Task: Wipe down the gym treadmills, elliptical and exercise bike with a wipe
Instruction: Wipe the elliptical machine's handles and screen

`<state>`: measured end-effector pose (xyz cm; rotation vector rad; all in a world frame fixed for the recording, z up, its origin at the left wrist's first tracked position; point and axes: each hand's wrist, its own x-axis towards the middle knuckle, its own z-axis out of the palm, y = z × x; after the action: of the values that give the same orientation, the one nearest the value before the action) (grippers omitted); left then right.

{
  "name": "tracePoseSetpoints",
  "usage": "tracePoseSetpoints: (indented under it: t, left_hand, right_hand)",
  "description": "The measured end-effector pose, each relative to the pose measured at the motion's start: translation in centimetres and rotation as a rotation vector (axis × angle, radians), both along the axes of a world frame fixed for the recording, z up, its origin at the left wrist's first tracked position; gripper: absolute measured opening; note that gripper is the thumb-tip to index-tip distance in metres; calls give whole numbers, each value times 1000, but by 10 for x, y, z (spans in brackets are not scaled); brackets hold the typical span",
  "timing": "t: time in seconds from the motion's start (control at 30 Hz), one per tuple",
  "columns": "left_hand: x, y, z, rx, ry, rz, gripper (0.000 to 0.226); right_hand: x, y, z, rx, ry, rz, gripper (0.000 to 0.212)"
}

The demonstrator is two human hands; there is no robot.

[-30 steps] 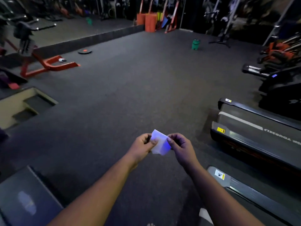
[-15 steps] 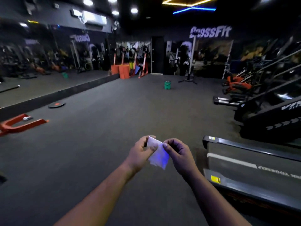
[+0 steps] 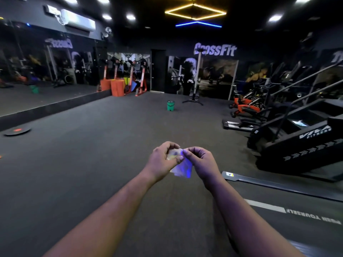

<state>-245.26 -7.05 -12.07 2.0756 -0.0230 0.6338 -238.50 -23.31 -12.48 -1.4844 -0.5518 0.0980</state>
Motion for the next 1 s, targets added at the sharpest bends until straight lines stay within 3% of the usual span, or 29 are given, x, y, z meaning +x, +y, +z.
tracePoseSetpoints:
  t: [0.2,0.47,0.57,0.77,0.9,0.97,1.0]
  left_hand:
    - [107,70,17,56,52,-57,31]
    - [247,96,11,143,146,-277,15]
    - [308,97,1,94,189,-326,13]
    - [431,99,-19,-84,351,-325,6]
    - [500,104,-23,-62,389,-331,9]
    - [537,102,-24,-50,384,-351,10]
    - [559,102,-23,-50,387,-372,11]
  right_hand:
    - [84,57,16,-12,39,-51,19]
    - [217,51,-2,-181,-51,-110,37]
    - [277,42,-18,-262,-102,-57,41]
    - [411,11,-42,-373,-98,-52,37]
    - [488,15,-43,-576,-146,10,29]
    - [522,26,-50,-577,-149,70,22]
    - [541,33,-54,-565,-135,89,30]
